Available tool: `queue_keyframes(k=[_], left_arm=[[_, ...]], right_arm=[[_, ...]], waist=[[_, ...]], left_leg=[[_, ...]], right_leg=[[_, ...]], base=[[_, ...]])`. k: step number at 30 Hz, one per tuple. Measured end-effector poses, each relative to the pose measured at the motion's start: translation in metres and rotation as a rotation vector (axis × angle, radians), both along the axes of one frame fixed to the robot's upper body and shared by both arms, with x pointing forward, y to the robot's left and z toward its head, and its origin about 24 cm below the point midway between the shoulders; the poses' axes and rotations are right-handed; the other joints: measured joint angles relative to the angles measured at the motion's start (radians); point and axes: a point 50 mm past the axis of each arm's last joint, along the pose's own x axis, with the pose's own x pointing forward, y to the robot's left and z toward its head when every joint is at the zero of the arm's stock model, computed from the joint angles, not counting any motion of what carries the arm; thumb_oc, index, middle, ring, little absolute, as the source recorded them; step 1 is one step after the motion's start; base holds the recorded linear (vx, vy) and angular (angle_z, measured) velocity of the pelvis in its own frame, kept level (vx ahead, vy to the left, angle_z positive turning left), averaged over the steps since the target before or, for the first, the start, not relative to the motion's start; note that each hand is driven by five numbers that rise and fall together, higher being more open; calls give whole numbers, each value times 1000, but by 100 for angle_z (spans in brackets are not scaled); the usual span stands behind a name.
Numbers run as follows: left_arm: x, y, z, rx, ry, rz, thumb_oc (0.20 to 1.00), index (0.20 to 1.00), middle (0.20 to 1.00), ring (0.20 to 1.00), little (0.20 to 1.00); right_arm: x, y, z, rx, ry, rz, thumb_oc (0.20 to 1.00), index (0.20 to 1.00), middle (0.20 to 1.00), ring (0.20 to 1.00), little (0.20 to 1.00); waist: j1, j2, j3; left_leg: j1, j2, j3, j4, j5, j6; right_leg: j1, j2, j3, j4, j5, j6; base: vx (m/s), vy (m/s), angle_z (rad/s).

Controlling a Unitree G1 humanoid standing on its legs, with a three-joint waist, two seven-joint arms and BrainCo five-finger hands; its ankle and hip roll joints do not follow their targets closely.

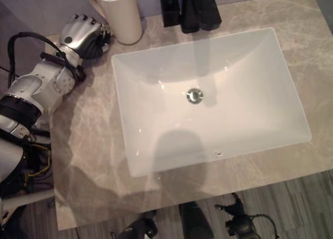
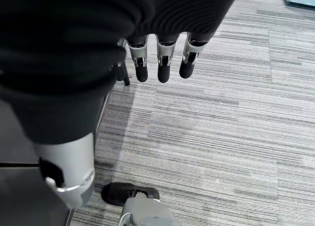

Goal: Put brush and paste in cup on sink, flatten towel.

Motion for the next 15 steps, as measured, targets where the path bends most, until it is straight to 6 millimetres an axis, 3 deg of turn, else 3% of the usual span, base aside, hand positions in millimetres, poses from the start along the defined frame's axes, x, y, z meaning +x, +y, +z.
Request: queue_keyframes(k=[7,15], left_arm=[[2,8,-3,-6,13,36,200,200,200,200,200],[0,2,-1,-5,-1,4,200,200,200,200,200]], right_arm=[[0,0,0,0,1,1,1000,1000,1000,1000,1000],[0,2,-1,-1,4,20,1000,1000,1000,1000,1000]], waist=[[0,-5,-9],[2,-8,-21]], left_leg=[[0,1,-1,0,0,0],[-17,0,-2,0,0,1]], right_leg=[[0,1,0,0,0,0],[-17,0,-1,0,2,-1]], base=[[0,0,0],[0,0,0]])
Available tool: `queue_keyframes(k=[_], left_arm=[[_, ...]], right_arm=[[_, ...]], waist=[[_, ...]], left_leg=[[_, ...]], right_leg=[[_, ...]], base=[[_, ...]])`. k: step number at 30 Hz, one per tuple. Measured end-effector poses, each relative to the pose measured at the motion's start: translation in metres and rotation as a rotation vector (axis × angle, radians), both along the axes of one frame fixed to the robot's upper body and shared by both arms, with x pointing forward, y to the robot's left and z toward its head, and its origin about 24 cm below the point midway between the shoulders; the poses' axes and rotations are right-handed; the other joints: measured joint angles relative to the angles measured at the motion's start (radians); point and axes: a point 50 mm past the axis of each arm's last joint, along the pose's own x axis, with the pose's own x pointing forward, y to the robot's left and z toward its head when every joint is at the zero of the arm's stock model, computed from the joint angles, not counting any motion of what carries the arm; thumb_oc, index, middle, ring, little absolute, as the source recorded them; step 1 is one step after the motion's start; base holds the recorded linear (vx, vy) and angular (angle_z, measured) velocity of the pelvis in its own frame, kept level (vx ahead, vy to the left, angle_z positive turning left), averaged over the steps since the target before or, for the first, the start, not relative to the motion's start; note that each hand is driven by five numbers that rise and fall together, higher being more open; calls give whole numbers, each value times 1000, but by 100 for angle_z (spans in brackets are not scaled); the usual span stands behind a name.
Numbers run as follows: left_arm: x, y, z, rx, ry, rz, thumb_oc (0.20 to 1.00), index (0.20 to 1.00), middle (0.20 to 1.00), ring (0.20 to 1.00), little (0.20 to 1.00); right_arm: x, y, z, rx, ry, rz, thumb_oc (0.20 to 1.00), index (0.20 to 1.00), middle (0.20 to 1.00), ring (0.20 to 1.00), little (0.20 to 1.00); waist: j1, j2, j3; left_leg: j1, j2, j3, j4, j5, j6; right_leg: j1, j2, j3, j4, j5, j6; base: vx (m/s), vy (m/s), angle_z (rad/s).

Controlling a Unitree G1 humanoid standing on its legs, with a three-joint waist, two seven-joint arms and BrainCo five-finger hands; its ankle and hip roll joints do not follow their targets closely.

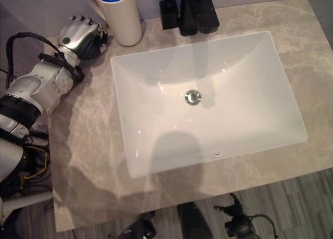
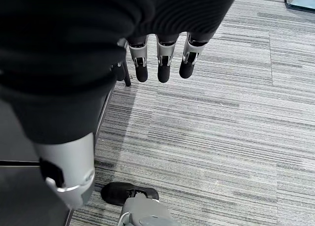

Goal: Put brush and paste in cup on sink, flatten towel.

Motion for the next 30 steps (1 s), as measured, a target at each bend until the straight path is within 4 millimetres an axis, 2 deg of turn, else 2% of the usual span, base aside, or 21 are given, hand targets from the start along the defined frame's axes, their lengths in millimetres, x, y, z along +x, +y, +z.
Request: queue_keyframes(k=[6,7,13,21,30], left_arm=[[-10,11,-6,21,10,-10,200,200,200,200,200],[-13,6,-12,17,17,-46,200,200,200,200,200],[-14,1,-17,22,29,-74,200,200,200,200,200],[-13,-7,-14,27,19,-94,200,200,200,200,200],[-8,-11,-4,-14,8,-90,200,200,200,200,200]], right_arm=[[1,-1,0,1,-2,-11,1000,1000,1000,1000,1000],[-2,-1,-1,4,6,-18,1000,1000,1000,1000,1000],[0,-1,0,8,-5,-14,1000,1000,1000,1000,1000],[1,0,1,10,-10,-15,1000,1000,1000,1000,1000],[-2,-1,0,8,-1,-20,1000,1000,1000,1000,1000]], waist=[[9,0,0],[17,0,0],[25,0,0],[20,1,1],[7,9,5]], left_leg=[[2,3,-2,0,0,0],[4,5,-5,0,0,0],[4,2,-18,0,1,0],[2,-1,-21,0,0,0],[4,2,23,0,-1,-2]], right_leg=[[3,1,-1,0,1,-1],[6,1,-4,0,1,-1],[11,-4,-16,0,-2,2],[9,-2,-17,0,-5,3],[-11,9,25,0,-5,4]], base=[[0,0,0],[-10,12,5],[-10,1,6],[4,-3,1],[22,-22,-13]])
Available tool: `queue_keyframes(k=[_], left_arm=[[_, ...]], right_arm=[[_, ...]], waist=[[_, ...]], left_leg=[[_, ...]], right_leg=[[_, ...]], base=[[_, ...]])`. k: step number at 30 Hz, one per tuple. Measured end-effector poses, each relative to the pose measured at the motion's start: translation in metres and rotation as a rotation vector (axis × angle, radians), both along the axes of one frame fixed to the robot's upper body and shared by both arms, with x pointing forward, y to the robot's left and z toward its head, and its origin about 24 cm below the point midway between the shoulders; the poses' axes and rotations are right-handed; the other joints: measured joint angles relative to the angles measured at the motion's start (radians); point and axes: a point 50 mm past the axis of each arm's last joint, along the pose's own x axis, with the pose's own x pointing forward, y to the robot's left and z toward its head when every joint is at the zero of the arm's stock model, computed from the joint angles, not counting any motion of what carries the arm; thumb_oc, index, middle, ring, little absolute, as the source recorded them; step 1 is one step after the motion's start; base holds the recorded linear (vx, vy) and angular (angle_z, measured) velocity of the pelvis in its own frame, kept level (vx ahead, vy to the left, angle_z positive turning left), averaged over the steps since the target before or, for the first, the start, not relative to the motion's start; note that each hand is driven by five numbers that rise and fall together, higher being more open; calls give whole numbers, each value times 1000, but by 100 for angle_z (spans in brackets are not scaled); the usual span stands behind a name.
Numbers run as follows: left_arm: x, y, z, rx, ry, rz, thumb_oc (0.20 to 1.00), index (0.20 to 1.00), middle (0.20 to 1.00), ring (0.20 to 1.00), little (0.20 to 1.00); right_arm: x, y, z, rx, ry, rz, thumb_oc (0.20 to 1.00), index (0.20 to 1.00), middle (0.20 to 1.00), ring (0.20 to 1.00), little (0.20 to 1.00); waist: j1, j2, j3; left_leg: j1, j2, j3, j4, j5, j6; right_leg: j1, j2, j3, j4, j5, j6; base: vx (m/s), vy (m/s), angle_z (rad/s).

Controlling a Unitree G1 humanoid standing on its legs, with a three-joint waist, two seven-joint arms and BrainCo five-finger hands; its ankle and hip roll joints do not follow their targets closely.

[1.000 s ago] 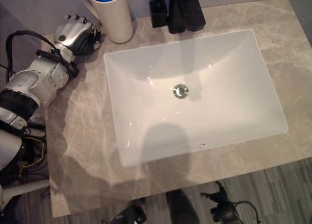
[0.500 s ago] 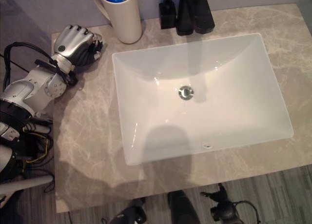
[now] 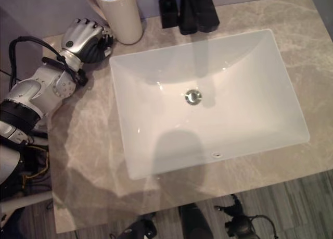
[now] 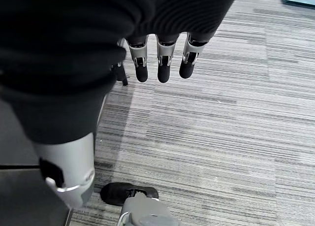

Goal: Put brush and paste in cup on sink, flatten towel.

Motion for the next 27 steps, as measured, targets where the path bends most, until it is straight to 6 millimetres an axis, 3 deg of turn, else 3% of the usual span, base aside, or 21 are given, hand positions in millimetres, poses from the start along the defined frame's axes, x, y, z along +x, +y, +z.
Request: queue_keyframes(k=[14,18,20,23,24,26,27], left_arm=[[7,6,5,-39,-16,56,200,200,200,200,200],[5,25,-31,-154,57,109,200,200,200,200,200],[-1,35,-59,-195,117,127,200,200,200,200,200],[-14,44,-76,-250,131,120,200,200,200,200,200],[-38,50,-85,-308,118,73,200,200,200,200,200],[-58,61,-103,-359,137,77,200,200,200,200,200],[-74,76,-115,-394,146,120,200,200,200,200,200]], right_arm=[[2,0,1,-2,-3,-1,1000,1000,1000,1000,1000],[2,-5,1,-16,6,-13,1000,1000,1000,1000,1000],[-3,-11,1,-28,30,-30,1000,1000,1000,1000,1000],[-7,-17,0,-33,47,-64,1000,1000,1000,1000,1000],[-11,-22,0,-25,52,-113,1000,1000,1000,1000,1000],[-21,-26,-3,-27,90,-144,1000,1000,1000,1000,1000],[-30,-26,-7,-19,123,-148,1000,1000,1000,1000,1000]], waist=[[-4,8,5],[7,9,6],[12,9,7],[39,2,4],[48,-7,6],[74,-12,7],[92,-24,2]], left_leg=[[6,6,4,0,-2,-3],[64,18,-35,0,-2,-3],[106,23,-79,-1,-4,-5],[123,30,-101,-2,-19,-18],[137,28,-118,-5,-26,-22],[159,26,-152,-5,-24,-16],[178,24,-167,-1,-26,-13]], right_leg=[[1,9,12,1,5,-4],[68,10,-1,1,3,-6],[126,8,-36,1,-13,-14],[163,7,-74,1,-28,-9],[180,3,-87,1,-30,-13],[221,-4,-123,1,-37,-15],[248,-7,-137,1,-47,-12]], base=[[9,-8,-3],[3,4,6],[-17,38,39],[-52,79,33],[-46,85,43],[-61,98,52],[-102,168,41]])
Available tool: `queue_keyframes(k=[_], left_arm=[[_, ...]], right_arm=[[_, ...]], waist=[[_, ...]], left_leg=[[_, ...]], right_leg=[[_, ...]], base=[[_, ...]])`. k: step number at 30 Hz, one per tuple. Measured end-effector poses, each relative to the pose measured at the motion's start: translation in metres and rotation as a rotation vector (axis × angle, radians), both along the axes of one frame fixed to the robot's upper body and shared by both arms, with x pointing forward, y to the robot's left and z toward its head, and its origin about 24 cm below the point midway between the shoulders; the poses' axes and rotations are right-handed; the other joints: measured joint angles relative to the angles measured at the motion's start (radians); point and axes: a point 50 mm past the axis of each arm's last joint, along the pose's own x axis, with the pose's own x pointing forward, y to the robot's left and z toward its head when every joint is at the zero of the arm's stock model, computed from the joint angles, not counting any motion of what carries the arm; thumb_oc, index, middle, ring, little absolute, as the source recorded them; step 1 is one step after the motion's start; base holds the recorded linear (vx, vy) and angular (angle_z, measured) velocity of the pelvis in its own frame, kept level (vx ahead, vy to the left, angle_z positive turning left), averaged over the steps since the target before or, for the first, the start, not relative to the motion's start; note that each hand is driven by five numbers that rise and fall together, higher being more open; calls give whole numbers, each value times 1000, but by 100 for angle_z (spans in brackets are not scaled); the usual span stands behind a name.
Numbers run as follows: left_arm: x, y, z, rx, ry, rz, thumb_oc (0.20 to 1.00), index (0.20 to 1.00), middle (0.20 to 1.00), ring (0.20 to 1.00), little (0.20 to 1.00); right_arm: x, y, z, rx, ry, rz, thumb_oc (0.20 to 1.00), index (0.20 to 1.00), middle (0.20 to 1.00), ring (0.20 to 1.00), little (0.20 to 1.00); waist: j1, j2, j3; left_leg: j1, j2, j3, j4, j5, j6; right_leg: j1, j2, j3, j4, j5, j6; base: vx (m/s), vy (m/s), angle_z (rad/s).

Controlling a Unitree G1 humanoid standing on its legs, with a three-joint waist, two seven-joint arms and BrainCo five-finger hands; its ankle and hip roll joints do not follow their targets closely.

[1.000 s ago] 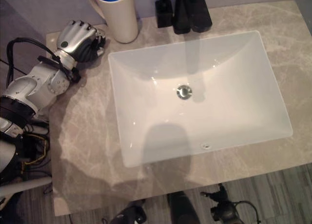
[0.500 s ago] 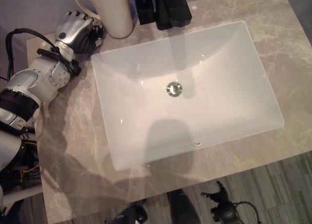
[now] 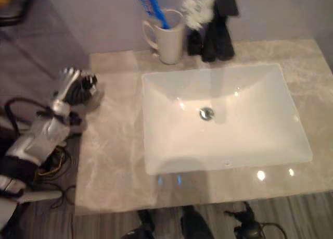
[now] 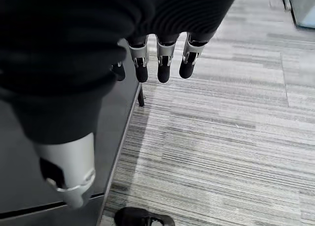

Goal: Put brush and paste in cup on sink, flatten towel.

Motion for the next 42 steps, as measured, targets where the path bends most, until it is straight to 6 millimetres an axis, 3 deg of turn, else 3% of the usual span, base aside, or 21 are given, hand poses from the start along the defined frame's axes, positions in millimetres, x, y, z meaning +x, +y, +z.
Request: queue_keyframes(k=[2,4,5,8,12,15,20,21,22,23,25,27,29,32,33,35,38,39,40,41,42], left_arm=[[-24,21,-6,-35,-3,68,200,200,200,200,200],[-54,42,-29,-105,37,152,937,937,937,937,937],[-66,47,-43,-170,67,183,1000,1000,1000,1000,1000],[-79,48,-68,-240,150,208,1000,1000,1000,1000,1000],[-138,52,-146,-554,472,366,1000,1000,1000,1000,1000],[-149,61,-181,-533,723,416,1000,1000,1000,1000,1000],[-159,41,-244,-493,1127,412,1000,1000,1000,1000,1000],[-155,29,-250,-458,1165,371,1000,1000,1000,1000,1000],[-146,6,-256,-412,1213,278,1000,1000,1000,1000,1000],[-141,-5,-253,-389,1213,209,1000,1000,1000,1000,1000],[-139,-14,-249,-376,1201,153,1000,1000,1000,1000,1000],[-138,-14,-246,-397,1185,154,1000,1000,1000,1000,1000],[-145,-23,-253,-408,1222,132,1000,1000,1000,1000,1000],[-153,-31,-264,-410,1280,116,1000,1000,1000,1000,1000],[-151,-28,-267,-436,1284,132,1000,1000,1000,1000,1000],[-147,-31,-277,-491,1298,175,1000,1000,1000,1000,1000],[-128,-38,-272,-506,1247,151,1000,1000,1000,1000,1000],[-115,-41,-267,-490,1207,140,1000,1000,1000,1000,1000],[-112,-42,-265,-487,1191,131,1000,1000,1000,1000,1000],[-108,-47,-263,-492,1173,118,1000,1000,1000,1000,1000],[-106,-50,-263,-499,1168,111,1000,1000,1000,1000,1000]], right_arm=[[0,2,-1,8,13,-2,1000,1000,1000,1000,1000],[-6,2,-4,5,45,4,1000,1000,1000,1000,1000],[-9,5,-6,10,77,0,1000,1000,1000,1000,1000],[-23,7,-11,20,134,-10,1000,1000,1000,1000,1000],[-25,15,-11,58,114,25,1000,1000,1000,1000,1000],[-26,11,-4,70,34,11,1000,1000,1000,1000,1000],[15,27,7,118,-105,82,1000,1000,1000,1000,1000],[18,29,7,134,-104,89,1000,1000,1000,1000,1000],[19,31,5,154,-92,98,1000,1000,1000,1000,1000],[18,34,5,166,-93,107,1000,1000,1000,1000,1000],[15,36,4,190,-88,110,1000,1000,1000,1000,1000],[12,35,2,194,-72,101,1000,1000,1000,1000,1000],[20,44,1,218,-73,138,1000,1000,1000,1000,1000],[37,58,7,238,-118,208,1000,1000,1000,1000,1000],[46,69,11,260,-168,246,1000,1000,1000,1000,1000],[44,68,15,252,-187,278,1000,1000,1000,1000,1000],[31,62,18,236,-188,308,1000,1000,1000,1000,1000],[27,57,21,212,-192,335,1000,1000,1000,1000,1000],[28,54,25,200,-205,352,1000,1000,1000,1000,1000],[32,48,31,177,-231,366,1000,1000,1000,1000,1000],[35,43,34,160,-240,365,1000,1000,1000,1000,1000]], waist=[[27,-14,-8],[49,-21,-13],[66,-25,-15],[102,-46,-35],[70,-82,-58],[57,-81,-54],[-12,-79,0],[-6,-74,5],[8,-33,21],[11,-27,20],[18,-37,14],[58,-35,8],[88,-40,-24],[130,-37,-52],[130,-49,-51],[119,-34,-62],[108,-54,-64],[91,-82,-53],[92,-87,-48],[98,-93,-36],[96,-92,-22]], left_leg=[[11,-6,-14,-4,-4,6],[45,-22,-33,0,-8,13],[66,-30,-51,-4,-16,22],[78,-51,-69,0,-24,31],[105,-98,-81,10,-31,58],[99,-131,-84,37,-39,82],[49,-180,-2,112,-80,176],[49,-170,18,107,-60,212],[54,-131,38,91,-46,208],[65,-112,61,82,-32,200],[63,-114,71,85,-37,192],[71,-94,151,73,-26,202],[59,-66,287,66,-4,225],[36,-28,426,77,6,198],[23,0,463,108,8,178],[2,43,439,159,40,144],[-18,107,347,229,113,54],[-81,133,188,325,159,8],[-103,131,83,364,156,5],[-128,91,-88,377,84,-47],[-125,56,-139,368,47,-56]], right_leg=[[16,-9,-12,0,-7,5],[64,-26,-36,0,-12,13],[92,-37,-53,0,-23,26],[110,-57,-70,5,-43,41],[153,-108,-80,5,-40,73],[157,-143,-81,19,-27,94],[45,-203,-116,144,37,152],[30,-196,-135,184,13,153],[-13,-145,-145,375,-86,109],[-13,-119,-169,456,-125,106],[49,-120,-193,505,-225,111],[56,-145,-254,608,-290,66],[90,-157,-285,791,-324,83],[187,-180,-358,620,-381,77],[250,-132,-360,395,-379,68],[272,-63,-319,255,-343,7],[253,-29,-242,210,-291,-38],[222,-3,-183,203,-254,-74],[201,6,-153,209,-245,-87],[178,16,-94,217,-219,-99],[178,14,-83,208,-206,-100]], base=[[-107,206,26],[-81,151,34],[-105,206,38],[-141,201,29],[-225,266,13],[-251,237,9],[-277,285,-36],[-242,260,-70],[-107,93,-61],[-202,99,-70],[-202,85,-50],[-156,62,-83],[-348,-57,-146],[-309,-195,-190],[-225,-286,-213],[-282,-305,-169],[-168,-163,-103],[-258,-210,-113],[-240,-149,-144],[-33,-66,-122],[10,-34,-131]])
